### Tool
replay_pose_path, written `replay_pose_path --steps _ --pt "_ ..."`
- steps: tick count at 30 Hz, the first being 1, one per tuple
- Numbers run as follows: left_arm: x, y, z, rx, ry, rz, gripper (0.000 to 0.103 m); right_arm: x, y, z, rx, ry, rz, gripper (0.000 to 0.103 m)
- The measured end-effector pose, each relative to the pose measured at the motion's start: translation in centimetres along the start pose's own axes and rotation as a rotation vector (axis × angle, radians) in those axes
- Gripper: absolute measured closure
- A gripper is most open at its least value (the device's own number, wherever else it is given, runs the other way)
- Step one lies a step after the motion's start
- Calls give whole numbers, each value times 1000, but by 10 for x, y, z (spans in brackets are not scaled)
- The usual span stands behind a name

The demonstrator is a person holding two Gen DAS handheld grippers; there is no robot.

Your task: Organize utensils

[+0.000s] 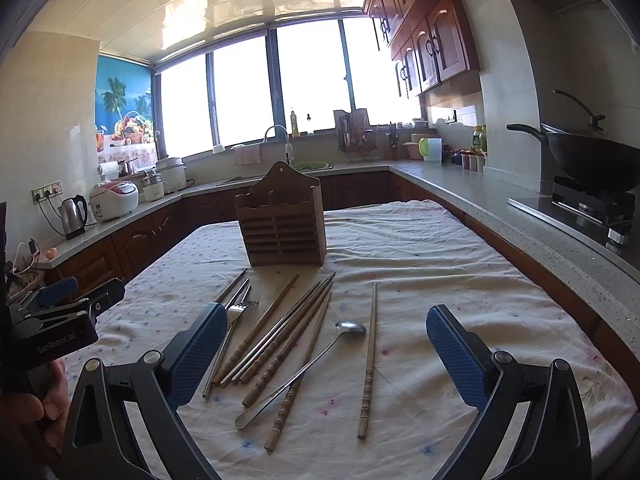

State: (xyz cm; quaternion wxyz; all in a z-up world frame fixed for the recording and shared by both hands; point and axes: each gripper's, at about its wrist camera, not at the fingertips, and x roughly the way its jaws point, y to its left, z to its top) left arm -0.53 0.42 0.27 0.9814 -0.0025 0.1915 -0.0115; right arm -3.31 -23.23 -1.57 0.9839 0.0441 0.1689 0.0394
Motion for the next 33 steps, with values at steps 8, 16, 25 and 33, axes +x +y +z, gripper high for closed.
replay_pose_path --steps 8,16,25,33 --pt "2 1 1 -1 3 -1 0 2 0 -1 2 3 7 2" --pt "3 1 2 0 1 0 0 2 1 -1 4 3 10 2" --pt "4 -1 1 5 0 -2 0 2 3 0 5 3 11 2" --pt "7 -2 0 3 3 -7 0 2 4 1 9 3 16 2"
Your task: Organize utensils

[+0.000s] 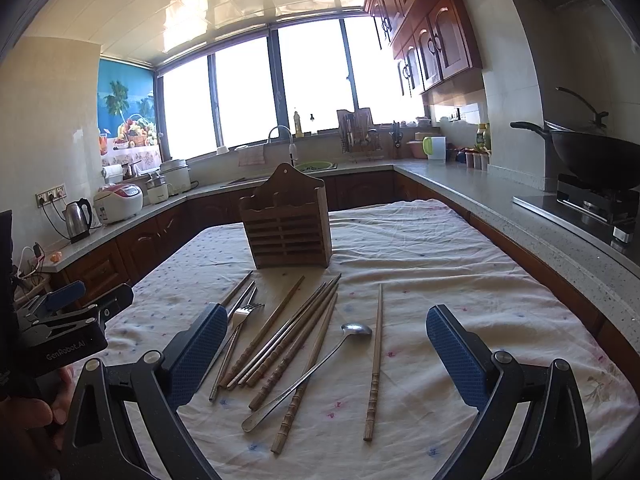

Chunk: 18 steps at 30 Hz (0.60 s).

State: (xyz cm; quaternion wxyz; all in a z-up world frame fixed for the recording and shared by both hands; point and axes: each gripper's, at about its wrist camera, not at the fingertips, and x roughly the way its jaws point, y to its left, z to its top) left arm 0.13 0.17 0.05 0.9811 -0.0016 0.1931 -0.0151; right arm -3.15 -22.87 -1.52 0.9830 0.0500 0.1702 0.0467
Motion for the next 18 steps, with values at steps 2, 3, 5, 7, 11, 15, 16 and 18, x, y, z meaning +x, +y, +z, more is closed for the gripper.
replay_pose_path --steps 2,3,5,7,11,15,16,18 --pt "0 0 0 0 1 0 0 0 0 0 1 0 1 2" --pt "1 0 0 0 3 0 0 0 1 1 1 1 2 2" --pt "2 0 0 -1 5 -2 0 0 0 1 3 2 5 2" --pt "4 -1 0 -2 8 -3 0 1 1 2 5 5 8 2" --pt "5 0 0 -6 13 -7 0 2 1 2 7 8 10 2" --pt "7 1 -1 -9 21 -14 0 6 0 2 14 16 15 2" --pt "8 1 -1 -11 26 -18 0 7 0 2 17 19 18 2" --pt "10 2 0 -17 38 -29 0 8 -2 2 19 22 21 2"
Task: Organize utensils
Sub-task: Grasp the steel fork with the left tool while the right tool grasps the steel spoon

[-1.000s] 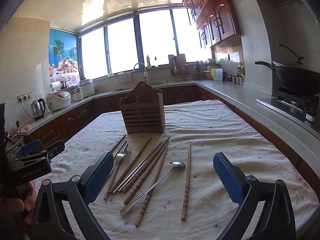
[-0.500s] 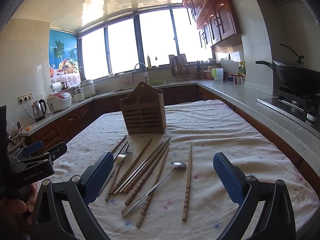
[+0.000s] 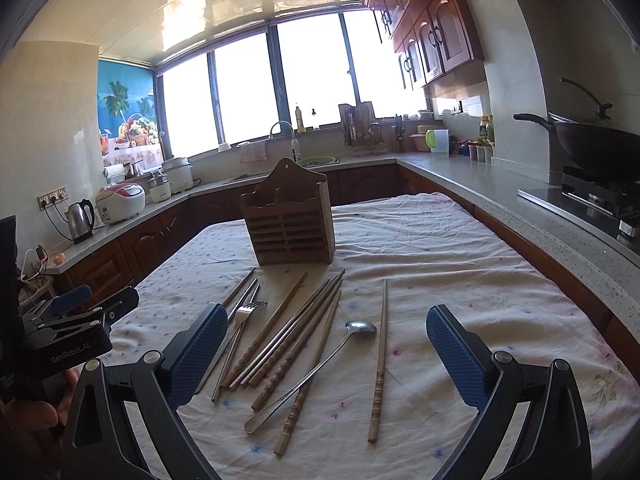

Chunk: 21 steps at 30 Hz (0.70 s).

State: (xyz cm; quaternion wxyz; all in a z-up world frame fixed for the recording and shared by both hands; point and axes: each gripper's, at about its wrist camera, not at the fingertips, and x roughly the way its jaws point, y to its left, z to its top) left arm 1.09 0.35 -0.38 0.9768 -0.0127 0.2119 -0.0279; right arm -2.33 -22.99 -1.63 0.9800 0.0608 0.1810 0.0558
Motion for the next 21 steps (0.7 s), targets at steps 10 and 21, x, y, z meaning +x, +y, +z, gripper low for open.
replay_pose_path --steps 10,21 --pt "29 -3 11 -6 95 -112 0 14 -12 6 55 65 71 3" --pt "97 -10 16 -30 324 -281 35 70 -41 -2 237 305 176 42"
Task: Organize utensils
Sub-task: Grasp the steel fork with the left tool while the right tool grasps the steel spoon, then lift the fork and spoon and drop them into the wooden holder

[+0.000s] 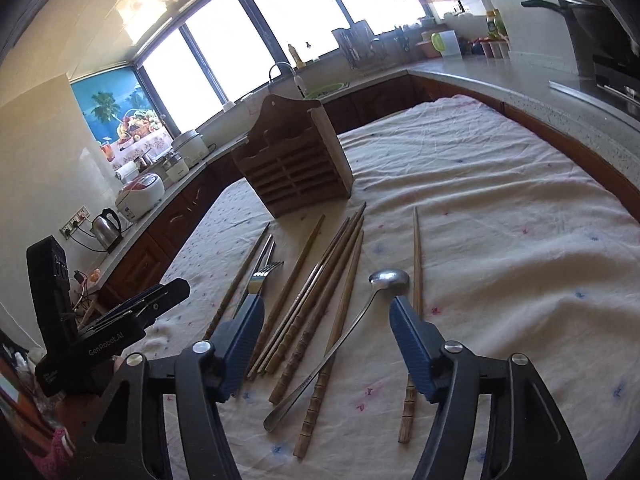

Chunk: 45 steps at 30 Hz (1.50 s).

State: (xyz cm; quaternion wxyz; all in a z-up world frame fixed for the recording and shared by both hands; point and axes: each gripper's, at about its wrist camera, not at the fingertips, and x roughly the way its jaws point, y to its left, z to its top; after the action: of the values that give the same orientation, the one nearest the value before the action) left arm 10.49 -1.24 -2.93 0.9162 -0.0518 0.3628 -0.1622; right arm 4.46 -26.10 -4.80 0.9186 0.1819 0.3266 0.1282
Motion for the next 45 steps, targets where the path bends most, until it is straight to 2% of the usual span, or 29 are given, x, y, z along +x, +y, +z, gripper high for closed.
replay_pose_path --steps 6,12,14,16,19,21,23,24,25,32,45 --pt "34 2 13 7 116 -31 45 30 -21 4 124 118 58 58" --pt "69 0 21 33 229 -67 65 57 -42 8 216 210 70 63" --pt "78 -1 23 42 256 -74 68 64 -47 9 248 240 77 65" --pt "86 1 24 41 281 -76 70 68 -51 11 262 249 82 70" --pt "95 4 26 36 304 -86 76 73 -53 16 272 252 92 71" --pt "96 5 27 36 301 -97 80 77 -56 19 283 252 102 74" --pt "96 6 27 35 295 -106 80 81 -60 20 298 250 113 81" --pt "94 6 27 37 291 -111 80 84 -61 21 305 251 113 95" --pt "93 6 27 39 285 -113 80 86 -63 20 312 256 111 98" --pt "62 13 32 -3 214 -147 82 68 -46 27 241 189 127 99" --pt "-21 20 57 -53 -10 -161 82 25 -4 61 137 59 173 100"
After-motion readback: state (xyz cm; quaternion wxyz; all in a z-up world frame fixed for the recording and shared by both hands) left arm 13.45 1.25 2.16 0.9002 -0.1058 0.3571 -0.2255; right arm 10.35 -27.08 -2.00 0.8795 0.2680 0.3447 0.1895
